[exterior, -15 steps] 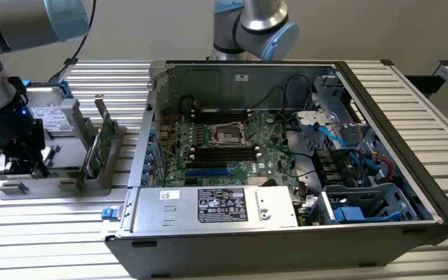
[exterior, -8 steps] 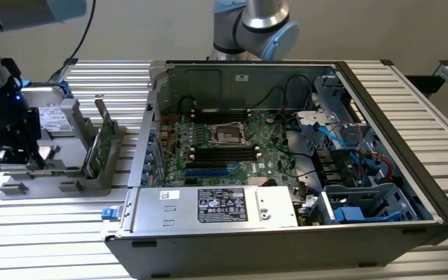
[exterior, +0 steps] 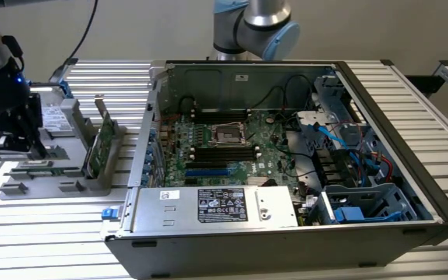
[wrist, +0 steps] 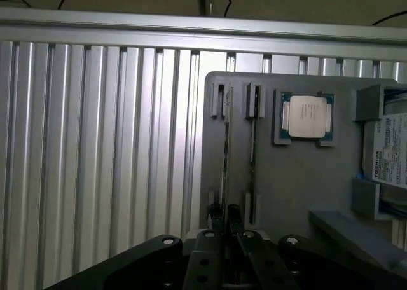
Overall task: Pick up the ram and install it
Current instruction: 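Pick up the ram and move it above insertion slot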
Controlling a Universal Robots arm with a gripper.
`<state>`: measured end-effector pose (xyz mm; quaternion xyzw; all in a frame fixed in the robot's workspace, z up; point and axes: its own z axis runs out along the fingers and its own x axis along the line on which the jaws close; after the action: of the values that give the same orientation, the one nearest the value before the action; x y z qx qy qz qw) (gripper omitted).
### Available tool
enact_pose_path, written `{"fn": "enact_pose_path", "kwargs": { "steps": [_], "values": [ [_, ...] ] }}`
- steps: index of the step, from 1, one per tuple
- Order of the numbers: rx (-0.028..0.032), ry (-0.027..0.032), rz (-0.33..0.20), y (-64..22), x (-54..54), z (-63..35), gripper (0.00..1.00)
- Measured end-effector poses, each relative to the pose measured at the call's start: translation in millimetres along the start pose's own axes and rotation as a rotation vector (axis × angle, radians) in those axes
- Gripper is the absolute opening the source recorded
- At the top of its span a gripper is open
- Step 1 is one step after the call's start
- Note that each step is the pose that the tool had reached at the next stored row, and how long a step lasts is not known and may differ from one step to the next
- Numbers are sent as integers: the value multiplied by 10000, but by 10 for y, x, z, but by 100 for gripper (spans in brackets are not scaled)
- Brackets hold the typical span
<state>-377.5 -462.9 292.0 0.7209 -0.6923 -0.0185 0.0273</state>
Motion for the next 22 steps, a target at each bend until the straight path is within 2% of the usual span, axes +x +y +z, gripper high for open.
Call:
{"fn": "enact_pose_path", "kwargs": {
  "steps": [6,9,15,19,22],
  "values": [
    [-61,-91,-52,-113,8,-205,14],
    [-64,-187,-73,-204,12,-272,14],
    [-52,-460,-97,-461,25,-344,14],
    [-43,-689,-115,-640,35,-421,14],
    [-36,-837,-126,-770,45,-483,14]
  ]
}}
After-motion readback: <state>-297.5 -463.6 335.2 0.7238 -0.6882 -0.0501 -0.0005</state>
